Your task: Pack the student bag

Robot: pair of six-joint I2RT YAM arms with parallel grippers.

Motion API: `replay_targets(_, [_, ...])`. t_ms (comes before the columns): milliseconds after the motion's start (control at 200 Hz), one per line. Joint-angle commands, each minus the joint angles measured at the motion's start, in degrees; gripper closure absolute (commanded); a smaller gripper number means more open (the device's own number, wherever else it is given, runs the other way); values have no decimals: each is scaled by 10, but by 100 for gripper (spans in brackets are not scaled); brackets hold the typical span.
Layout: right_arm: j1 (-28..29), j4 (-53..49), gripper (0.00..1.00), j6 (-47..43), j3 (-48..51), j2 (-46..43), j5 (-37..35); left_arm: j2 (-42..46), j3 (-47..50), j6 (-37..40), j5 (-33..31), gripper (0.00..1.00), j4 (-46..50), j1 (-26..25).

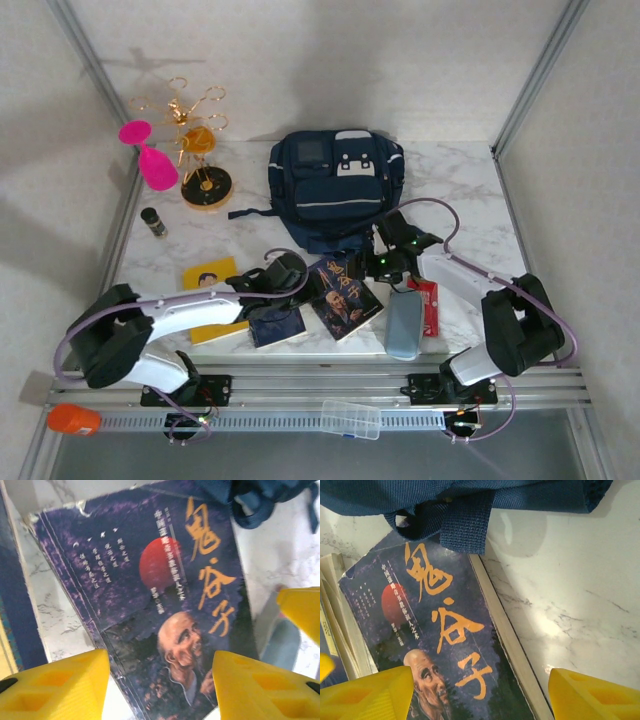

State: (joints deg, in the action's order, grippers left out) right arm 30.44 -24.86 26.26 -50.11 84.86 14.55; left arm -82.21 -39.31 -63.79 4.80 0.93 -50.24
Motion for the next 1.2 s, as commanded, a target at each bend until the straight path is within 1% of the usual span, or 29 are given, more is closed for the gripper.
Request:
replay_targets(0, [10, 23, 28, -10, 16, 18, -9, -33, -8, -25, -19, 44, -40, -7])
replay_targets(70, [11, 30, 27, -10, 20, 30, -8, -59, -15, -14, -16, 45, -38, -6])
replay_targets(135, [15, 35, 26, -9, 23, 38, -8, -70, -16, -12, -31, 45, -34, -6])
replay_targets(225, [22, 43, 26, -4, 35, 44, -5, -81, -6, -11, -24, 45, -69, -5])
replay_targets(436, [46, 45, 25, 30, 49, 15, 18, -111, -12, 5, -33, 47, -86, 8])
replay_targets(576, [66, 32, 24, 72, 53, -18, 27, -130, -38, 37, -45, 48, -56, 32])
replay_targets(711, [84, 36, 22, 121, 83, -59, 65, -132, -50, 62, -68, 48, -9, 52])
replay_targets(796, [80, 45, 20, 131, 101, -73, 52, -133, -50, 68, -54, 47, 2, 49])
replay_targets(901, [65, 20, 19, 118, 81, -45, 18, -115, -47, 55, -48, 46, 11, 31])
replay_targets(981, [63, 9, 17, 112, 61, -24, -16, -99, -44, 44, -56, 45, 16, 14])
replay_targets(1116, [63, 36, 17, 106, 45, 19, -3, -92, -28, 19, -85, 47, 28, 4])
replay_targets(1191, [64, 49, 20, 105, 40, 36, 11, -73, -9, 5, -85, 47, 1, -2])
